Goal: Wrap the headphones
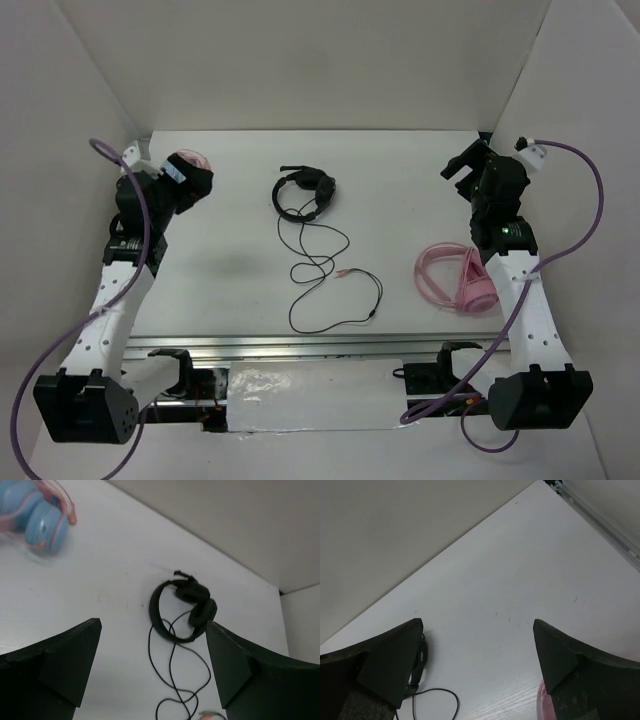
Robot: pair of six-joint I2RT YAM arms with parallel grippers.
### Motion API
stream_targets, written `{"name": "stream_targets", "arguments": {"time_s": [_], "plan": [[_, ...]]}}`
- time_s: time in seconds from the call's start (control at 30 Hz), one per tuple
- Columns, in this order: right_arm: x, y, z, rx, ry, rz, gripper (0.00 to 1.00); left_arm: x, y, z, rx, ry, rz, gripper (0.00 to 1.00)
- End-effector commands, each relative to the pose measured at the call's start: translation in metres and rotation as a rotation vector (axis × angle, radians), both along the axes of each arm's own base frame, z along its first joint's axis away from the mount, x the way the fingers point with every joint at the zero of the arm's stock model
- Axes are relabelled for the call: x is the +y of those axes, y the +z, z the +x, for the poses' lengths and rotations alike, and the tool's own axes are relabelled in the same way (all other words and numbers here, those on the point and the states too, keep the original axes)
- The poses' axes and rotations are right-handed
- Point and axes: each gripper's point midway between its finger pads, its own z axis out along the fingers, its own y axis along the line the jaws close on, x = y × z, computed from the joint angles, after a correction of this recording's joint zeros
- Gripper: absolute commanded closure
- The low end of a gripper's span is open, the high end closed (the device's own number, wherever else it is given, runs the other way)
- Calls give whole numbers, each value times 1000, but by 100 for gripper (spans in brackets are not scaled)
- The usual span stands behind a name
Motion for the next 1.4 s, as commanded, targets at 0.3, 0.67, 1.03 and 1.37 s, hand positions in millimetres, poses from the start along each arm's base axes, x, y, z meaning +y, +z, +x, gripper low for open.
{"name": "stream_targets", "arguments": {"time_s": [0.3,0.67,1.03,1.37], "plan": [[11,5,3,-17,29,-8,0,-96,-129,69,510,-66,65,1],[1,-47,-3,190,-66,10,0,-134,-232,114,759,21,88,2],[5,-70,-1,262,-56,-7,1,-130,-259,126,804,115,90,41],[13,-73,1,297,-24,-72,0,-140,-244,141,758,49,90,100]]}}
